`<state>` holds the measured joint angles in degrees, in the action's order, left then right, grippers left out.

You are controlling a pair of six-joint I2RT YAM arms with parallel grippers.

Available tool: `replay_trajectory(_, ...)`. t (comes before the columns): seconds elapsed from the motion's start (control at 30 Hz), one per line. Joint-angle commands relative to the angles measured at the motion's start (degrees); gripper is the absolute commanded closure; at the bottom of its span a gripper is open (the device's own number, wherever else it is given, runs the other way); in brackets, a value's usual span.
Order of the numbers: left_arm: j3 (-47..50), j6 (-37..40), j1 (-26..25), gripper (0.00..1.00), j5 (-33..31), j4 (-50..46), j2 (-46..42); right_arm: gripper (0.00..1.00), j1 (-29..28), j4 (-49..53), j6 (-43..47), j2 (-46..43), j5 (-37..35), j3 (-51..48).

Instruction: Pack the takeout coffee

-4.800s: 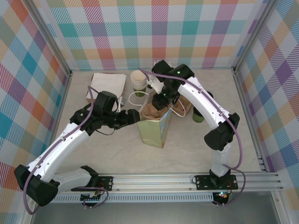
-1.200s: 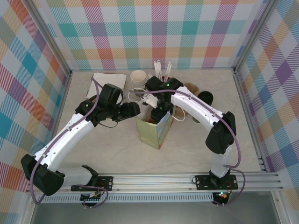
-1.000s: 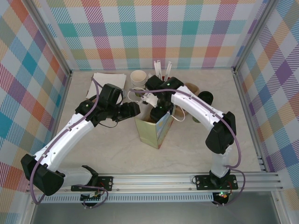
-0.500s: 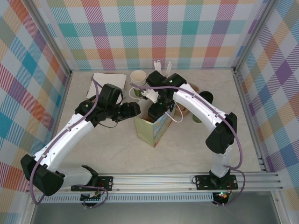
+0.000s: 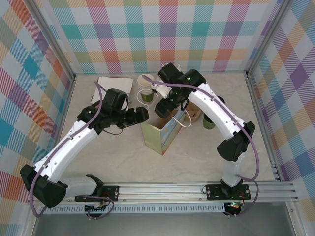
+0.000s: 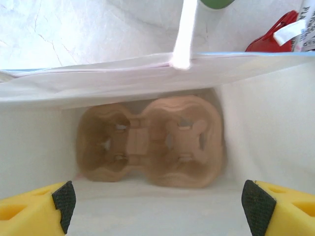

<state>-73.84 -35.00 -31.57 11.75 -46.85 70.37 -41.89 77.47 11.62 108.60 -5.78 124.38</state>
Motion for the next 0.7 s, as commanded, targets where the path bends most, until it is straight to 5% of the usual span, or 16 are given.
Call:
replay_trajectory(0.0,-3.52,1.83,0.20,0.15,-1.31,-1.90,-2.33,0.11,0.65,1.72,-2.50,-2.40,1.33,2.51)
replay_trajectory(0.4,-11.91,8.87,0.20,0.14,-3.92,-8.08,-3.90,0.10,3.11,-0.66,-12.00,-11.60,1.17,2.74)
replay_trajectory(0.67,-18.66,14.91,0.20,0.16,-6.30,-12.33,-1.85,0.02,4.53,-9.36,-17.49,-22.95,0.38,-10.00)
